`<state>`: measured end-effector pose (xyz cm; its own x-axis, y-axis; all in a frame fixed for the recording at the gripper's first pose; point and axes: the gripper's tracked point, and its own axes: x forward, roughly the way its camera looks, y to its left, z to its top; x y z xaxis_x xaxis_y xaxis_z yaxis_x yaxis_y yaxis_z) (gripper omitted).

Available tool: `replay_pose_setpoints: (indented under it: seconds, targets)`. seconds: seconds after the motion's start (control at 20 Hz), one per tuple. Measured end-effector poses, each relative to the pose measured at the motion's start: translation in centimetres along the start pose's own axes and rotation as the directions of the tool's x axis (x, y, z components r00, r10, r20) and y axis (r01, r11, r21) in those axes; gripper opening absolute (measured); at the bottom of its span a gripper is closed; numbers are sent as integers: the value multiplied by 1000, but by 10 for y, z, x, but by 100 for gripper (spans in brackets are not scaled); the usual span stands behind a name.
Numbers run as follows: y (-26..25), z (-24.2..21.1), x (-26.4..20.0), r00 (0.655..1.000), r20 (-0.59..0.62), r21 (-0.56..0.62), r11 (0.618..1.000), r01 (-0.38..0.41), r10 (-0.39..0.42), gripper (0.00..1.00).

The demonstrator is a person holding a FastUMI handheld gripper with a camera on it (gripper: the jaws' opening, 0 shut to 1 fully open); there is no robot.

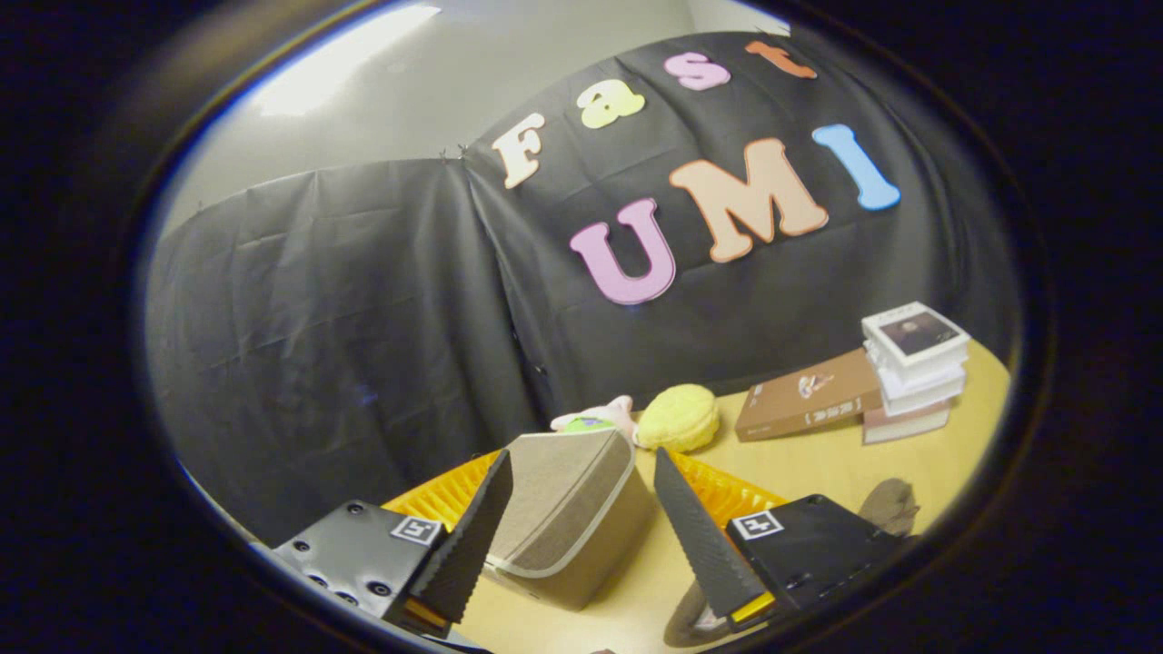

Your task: Open the storage box then place both shoes into the box .Put the left shoe in first, then the right shoe, with the right side of both shoes facing outward in a uniform manner.

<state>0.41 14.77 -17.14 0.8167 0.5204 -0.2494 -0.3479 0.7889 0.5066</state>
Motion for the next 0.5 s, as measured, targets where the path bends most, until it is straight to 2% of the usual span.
replay_pose_setpoints:
  seconds: [0.3, 0.5]
  targets:
    - [5, -38, 19, 993, -88, 165, 984, -67, 83, 100]
    - [11, -62, 28, 982, -137, 321, 943, -82, 132, 100]
